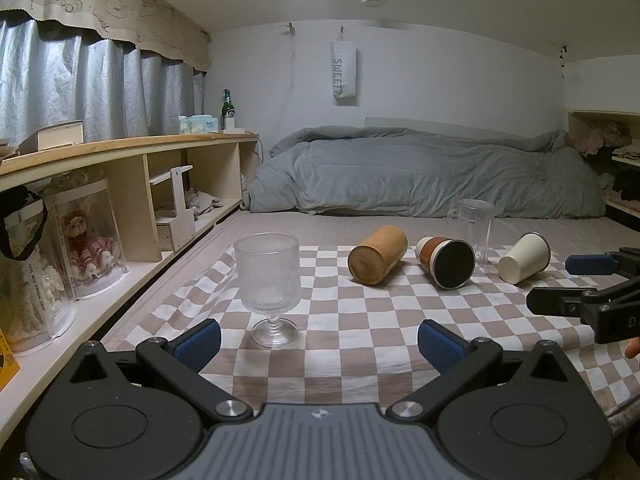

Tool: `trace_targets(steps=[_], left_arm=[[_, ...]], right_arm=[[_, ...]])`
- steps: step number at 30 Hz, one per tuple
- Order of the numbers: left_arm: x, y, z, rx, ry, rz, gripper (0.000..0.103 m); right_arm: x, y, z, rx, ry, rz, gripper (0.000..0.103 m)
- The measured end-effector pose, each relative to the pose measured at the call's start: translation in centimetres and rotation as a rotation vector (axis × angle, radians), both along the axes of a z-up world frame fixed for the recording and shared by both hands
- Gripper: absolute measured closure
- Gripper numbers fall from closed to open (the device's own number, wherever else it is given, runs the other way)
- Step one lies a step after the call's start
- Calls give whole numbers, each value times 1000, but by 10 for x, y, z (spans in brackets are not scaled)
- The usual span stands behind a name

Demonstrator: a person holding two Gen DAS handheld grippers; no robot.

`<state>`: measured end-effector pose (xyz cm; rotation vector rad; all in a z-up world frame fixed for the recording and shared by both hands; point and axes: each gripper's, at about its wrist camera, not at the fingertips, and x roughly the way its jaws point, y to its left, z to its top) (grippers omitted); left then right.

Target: Flip cup upright

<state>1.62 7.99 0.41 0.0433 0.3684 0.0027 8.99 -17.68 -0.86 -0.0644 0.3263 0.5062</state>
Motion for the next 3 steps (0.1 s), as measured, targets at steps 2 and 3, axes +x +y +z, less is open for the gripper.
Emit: trace_targets(steps=[2,3], left_arm=[[0,0,0,1,1,-1,0],[0,0,0,1,1,-1,0]], right_arm=[[0,0,0,-1,0,0,0],[0,0,0,-1,1,0,0]])
